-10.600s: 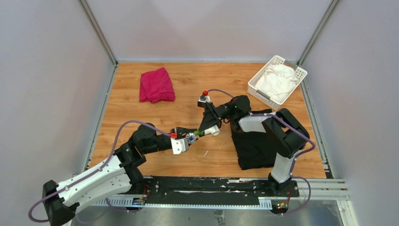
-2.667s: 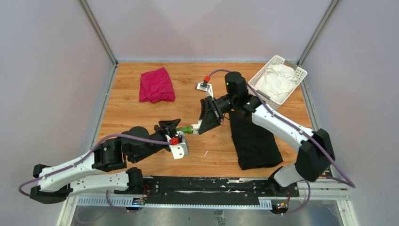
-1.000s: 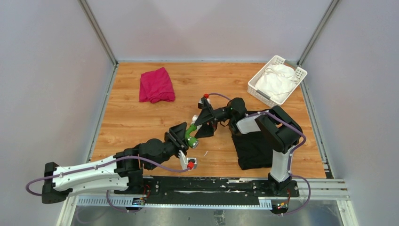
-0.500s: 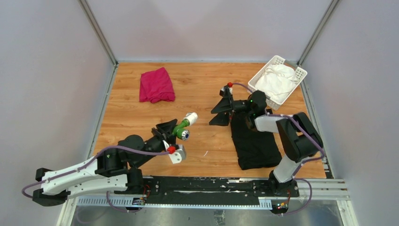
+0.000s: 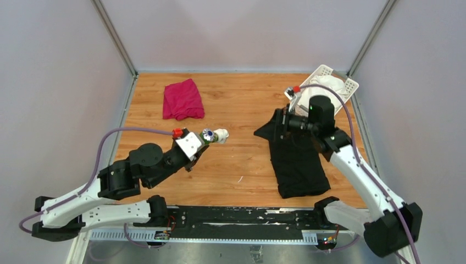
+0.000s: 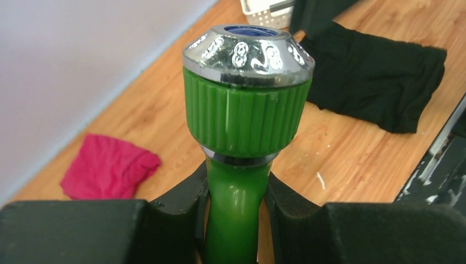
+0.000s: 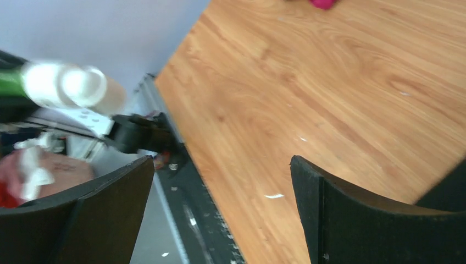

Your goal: Install the water faucets

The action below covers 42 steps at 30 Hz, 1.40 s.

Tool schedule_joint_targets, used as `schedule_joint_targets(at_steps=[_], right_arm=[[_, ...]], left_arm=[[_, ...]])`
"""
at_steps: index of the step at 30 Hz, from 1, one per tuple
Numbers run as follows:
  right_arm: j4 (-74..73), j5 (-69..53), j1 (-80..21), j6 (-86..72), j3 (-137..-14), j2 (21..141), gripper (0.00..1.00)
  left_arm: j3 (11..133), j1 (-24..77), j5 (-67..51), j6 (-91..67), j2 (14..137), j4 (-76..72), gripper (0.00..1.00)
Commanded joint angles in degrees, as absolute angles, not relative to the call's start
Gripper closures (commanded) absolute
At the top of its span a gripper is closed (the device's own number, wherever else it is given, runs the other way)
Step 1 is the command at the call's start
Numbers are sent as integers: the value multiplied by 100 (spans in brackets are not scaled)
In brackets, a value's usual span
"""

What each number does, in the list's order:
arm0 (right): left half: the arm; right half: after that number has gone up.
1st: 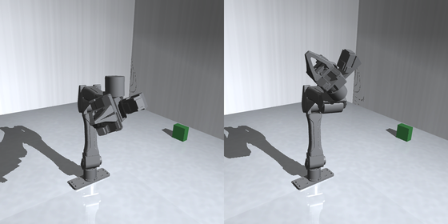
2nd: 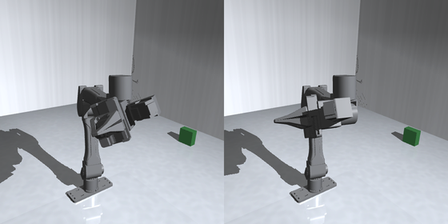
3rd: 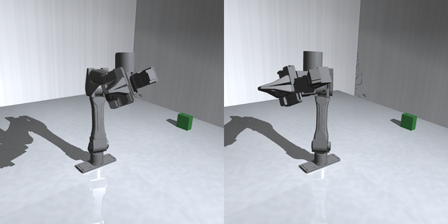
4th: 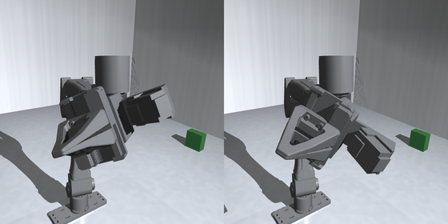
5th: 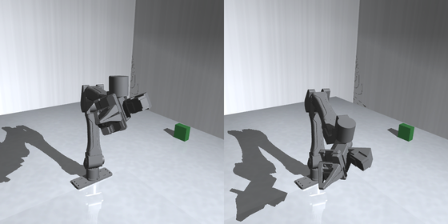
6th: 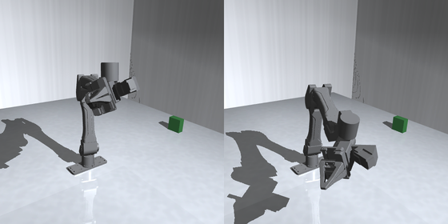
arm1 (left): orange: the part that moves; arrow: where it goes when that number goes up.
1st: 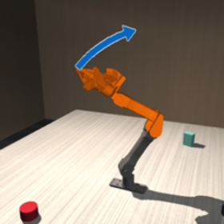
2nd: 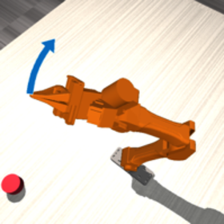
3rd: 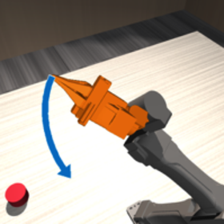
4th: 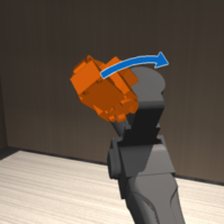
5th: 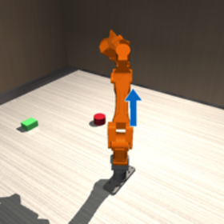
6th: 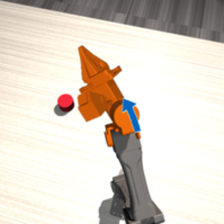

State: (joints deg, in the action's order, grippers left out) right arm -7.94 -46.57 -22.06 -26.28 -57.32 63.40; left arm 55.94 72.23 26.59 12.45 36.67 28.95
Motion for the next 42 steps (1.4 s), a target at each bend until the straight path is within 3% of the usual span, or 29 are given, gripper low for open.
schedule_joint_targets(at_steps=[1,4,7,11,19,24,29,42], right_arm=[[426,-3490,-2310,-2078,-4254,5245,1],[1290,-3288,-2346,-2156,-3625,4622,1],[1137,-3395,-2351,-1940,-3615,4425,1],[1008,-3853,-2358,-1956,-3766,4554,1],[2582,-5195,-2680,-2499,-3694,4912,1],[1051,-3084,-3866,-167,-3848,4106,2],[827,-912,-4898,1418,-3573,3668,5],[1428,631,-6433,3566,-3470,4084,5]], left_arm=[[6138,6364,1671,-522,4073,3358,100],[6077,5433,310,-1084,4250,3226,100],[5942,4664,-795,-1418,4396,2935,100],[5821,3811,-2174,-1694,4562,2505,100],[5081,2444,-5309,-2991,4839,662,100],[4939,2311,-5507,-3545,5129,340,100],[5063,2183,-5462,-4157,5362,387,100],[5477,2038,-5857,-4738,5775,897,100]])
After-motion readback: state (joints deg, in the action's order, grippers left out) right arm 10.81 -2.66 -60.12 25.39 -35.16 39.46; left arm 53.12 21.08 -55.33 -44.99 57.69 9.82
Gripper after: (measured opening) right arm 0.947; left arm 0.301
